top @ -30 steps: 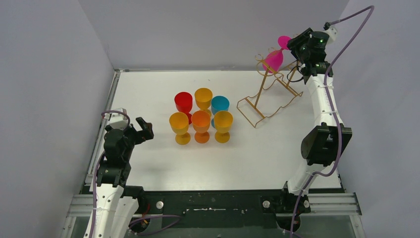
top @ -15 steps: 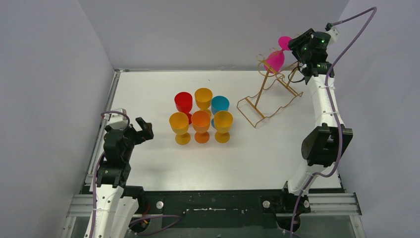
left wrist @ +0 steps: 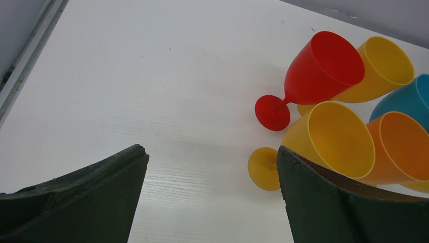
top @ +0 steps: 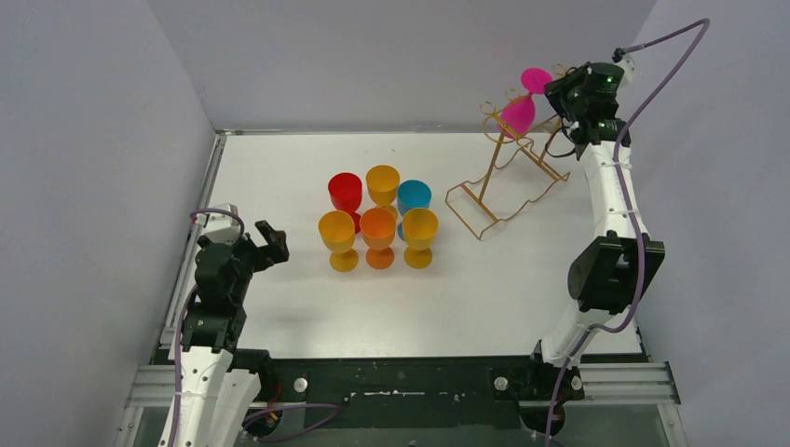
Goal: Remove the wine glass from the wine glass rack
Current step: Pick up the wine glass from the wine rack.
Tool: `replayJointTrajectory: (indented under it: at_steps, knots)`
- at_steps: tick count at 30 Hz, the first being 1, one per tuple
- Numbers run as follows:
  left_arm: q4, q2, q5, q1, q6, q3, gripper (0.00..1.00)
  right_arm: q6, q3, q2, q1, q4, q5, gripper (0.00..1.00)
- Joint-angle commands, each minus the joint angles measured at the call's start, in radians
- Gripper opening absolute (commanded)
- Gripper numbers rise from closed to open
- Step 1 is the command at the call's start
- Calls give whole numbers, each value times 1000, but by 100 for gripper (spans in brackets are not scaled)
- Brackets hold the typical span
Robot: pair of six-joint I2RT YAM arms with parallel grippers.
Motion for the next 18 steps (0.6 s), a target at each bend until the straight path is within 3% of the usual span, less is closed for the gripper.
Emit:
replayJointTrajectory:
  at_steps: [1,12,18]
  knots:
    - [49,-7,5,8,13,-1,97,30,-27,-67,-13,53,-20,15]
    - [50,-3,6,8,13,-1,97,51,-57,-91,-32,95,-45,1]
    - [51,-3,9,8,13,-1,97,80,-92,-107,-36,141,-72,0]
